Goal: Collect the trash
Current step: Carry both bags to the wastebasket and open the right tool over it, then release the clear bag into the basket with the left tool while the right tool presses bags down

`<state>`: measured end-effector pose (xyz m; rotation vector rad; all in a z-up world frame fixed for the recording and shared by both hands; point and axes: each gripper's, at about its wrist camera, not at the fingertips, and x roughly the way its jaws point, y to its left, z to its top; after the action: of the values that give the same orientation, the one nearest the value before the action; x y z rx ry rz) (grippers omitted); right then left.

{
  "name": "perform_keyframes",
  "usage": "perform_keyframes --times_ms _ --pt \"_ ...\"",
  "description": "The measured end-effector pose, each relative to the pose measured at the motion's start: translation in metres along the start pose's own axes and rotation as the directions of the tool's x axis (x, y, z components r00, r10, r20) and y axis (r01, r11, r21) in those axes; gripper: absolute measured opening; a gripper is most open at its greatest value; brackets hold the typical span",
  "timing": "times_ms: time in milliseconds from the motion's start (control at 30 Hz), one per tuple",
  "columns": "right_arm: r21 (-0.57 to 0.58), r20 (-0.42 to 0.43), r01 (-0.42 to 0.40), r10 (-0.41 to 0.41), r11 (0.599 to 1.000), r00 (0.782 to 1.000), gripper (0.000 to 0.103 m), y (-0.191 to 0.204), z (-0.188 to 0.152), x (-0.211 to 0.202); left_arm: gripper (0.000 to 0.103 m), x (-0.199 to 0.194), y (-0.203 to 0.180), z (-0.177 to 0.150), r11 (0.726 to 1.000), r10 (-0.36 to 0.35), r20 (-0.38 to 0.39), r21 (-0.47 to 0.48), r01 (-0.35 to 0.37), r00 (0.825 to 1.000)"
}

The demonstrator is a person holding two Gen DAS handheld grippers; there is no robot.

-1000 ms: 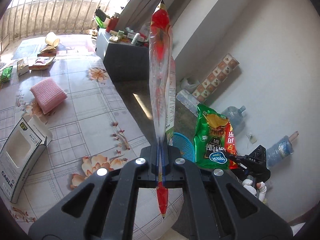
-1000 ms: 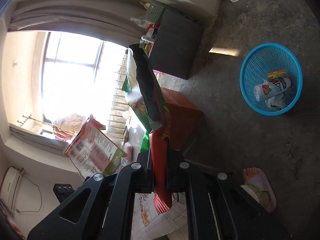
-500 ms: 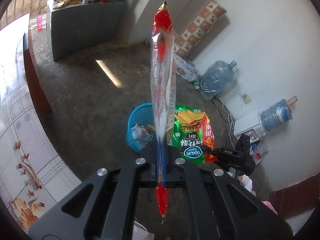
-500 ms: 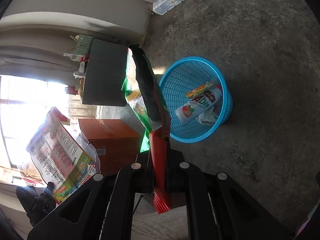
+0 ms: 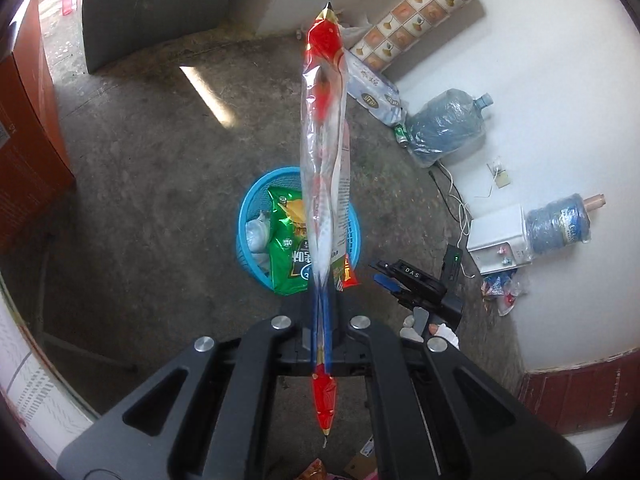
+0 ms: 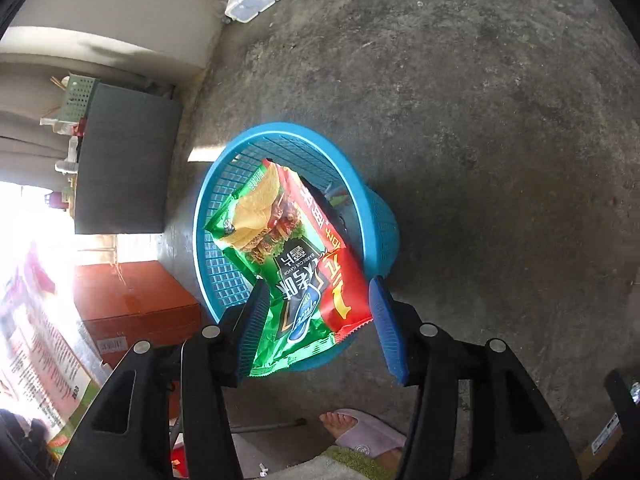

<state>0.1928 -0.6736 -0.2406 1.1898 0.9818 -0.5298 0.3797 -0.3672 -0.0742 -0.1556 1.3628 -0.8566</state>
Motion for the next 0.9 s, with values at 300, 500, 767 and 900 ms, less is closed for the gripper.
perform_keyframes --times_ms 300,500,767,900 --pt "0.087 0.08 -0.08 0.074 0.993 0.994 0.051 -0.048 -0.027 -0.071 0.002 0.165 0.005 0.024 0.99 -0.03 -0.214 -0.142 -0.001 0.976" --pt "0.092 0.002 -0.041 0.041 0.995 0.999 0.051 -0.058 -0.065 -0.069 0.007 0.245 0.02 0.013 0.978 0.042 -0.292 -0.185 -0.1 0.955" --pt "-0.175 0.04 0.049 -0.043 0.983 0.998 0.051 0.017 -0.048 -0.06 0.052 0.206 0.024 0.035 0.972 0.174 -0.19 -0.127 -0.2 0.966" --pt "-0.374 0.074 0.099 -0.077 0.922 0.994 0.05 0.088 -0.035 -0.034 0.052 0.154 0.025 0.046 0.972 0.158 -0.125 -0.157 -0.176 0.98"
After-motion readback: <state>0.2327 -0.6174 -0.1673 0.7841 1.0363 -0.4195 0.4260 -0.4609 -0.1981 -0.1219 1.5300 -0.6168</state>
